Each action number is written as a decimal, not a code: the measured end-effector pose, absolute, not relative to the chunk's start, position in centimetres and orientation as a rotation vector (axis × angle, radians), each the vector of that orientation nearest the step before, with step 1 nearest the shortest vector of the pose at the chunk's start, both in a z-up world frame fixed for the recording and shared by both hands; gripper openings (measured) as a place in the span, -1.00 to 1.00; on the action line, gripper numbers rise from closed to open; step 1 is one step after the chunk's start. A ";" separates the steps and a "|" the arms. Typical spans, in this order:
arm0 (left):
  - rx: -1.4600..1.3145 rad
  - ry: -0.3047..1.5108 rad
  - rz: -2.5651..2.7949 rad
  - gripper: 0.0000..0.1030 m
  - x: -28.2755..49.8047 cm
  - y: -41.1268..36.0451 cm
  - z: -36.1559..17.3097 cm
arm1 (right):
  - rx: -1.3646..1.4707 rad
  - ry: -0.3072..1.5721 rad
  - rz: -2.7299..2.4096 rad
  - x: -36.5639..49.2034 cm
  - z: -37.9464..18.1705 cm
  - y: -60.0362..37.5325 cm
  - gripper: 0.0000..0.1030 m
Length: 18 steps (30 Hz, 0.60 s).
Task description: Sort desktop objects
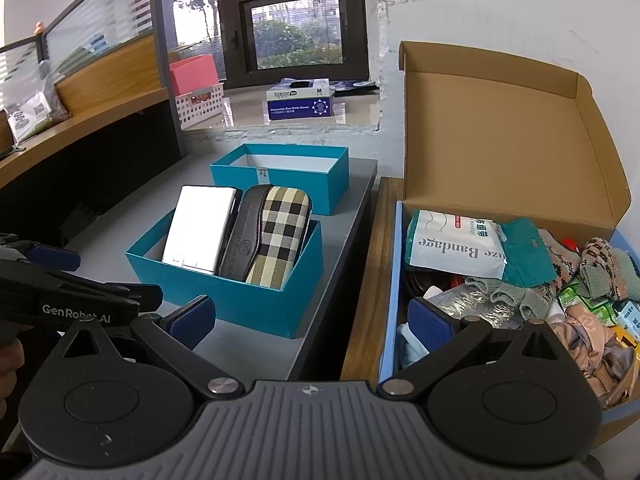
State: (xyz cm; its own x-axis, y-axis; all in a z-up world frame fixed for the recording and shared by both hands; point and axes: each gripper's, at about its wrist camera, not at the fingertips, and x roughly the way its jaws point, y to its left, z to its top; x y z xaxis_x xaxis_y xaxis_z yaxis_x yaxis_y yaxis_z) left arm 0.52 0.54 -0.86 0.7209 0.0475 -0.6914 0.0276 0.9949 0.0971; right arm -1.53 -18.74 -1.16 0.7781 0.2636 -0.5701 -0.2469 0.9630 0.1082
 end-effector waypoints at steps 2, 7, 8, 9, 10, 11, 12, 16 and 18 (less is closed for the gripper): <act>0.109 0.765 0.010 1.00 0.5 0.4 -0.9 | 0.027 0.620 0.278 -1.6 -1.1 -18.7 1.00; 0.117 0.766 0.008 1.00 0.5 0.2 -0.9 | 0.030 0.622 0.278 -1.5 -1.1 -18.7 1.00; 0.118 0.766 0.007 1.00 0.5 0.2 -0.9 | 0.032 0.623 0.278 -1.5 -1.2 -18.8 1.00; 0.118 0.766 0.004 1.00 0.4 0.1 -0.9 | 0.033 0.623 0.279 -1.5 -1.3 -18.9 1.00; 0.117 0.766 0.003 1.00 0.4 0.1 -0.9 | 0.034 0.624 0.279 -1.5 -1.3 -19.0 1.00; 0.117 0.766 0.002 1.00 0.4 0.1 -0.9 | 0.035 0.625 0.280 -1.5 -1.3 -19.0 1.00; 0.117 0.766 0.000 1.00 0.4 0.1 -0.9 | 0.036 0.626 0.280 -1.5 -1.3 -19.0 1.00; 0.115 0.769 -0.001 1.00 0.5 0.1 -0.9 | 0.037 0.627 0.282 -1.5 -1.4 -19.0 1.00; 0.114 0.771 -0.002 1.00 0.5 0.1 -0.9 | 0.038 0.628 0.283 -1.4 -1.4 -19.0 1.00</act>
State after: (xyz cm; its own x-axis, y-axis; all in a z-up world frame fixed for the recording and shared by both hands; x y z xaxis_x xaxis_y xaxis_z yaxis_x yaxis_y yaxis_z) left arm 0.49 0.06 -0.95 0.7178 0.0396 -0.6952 0.0438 0.9938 0.1019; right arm -1.44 -18.98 -1.37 0.7721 0.2722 -0.5743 -0.2494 0.9609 0.1201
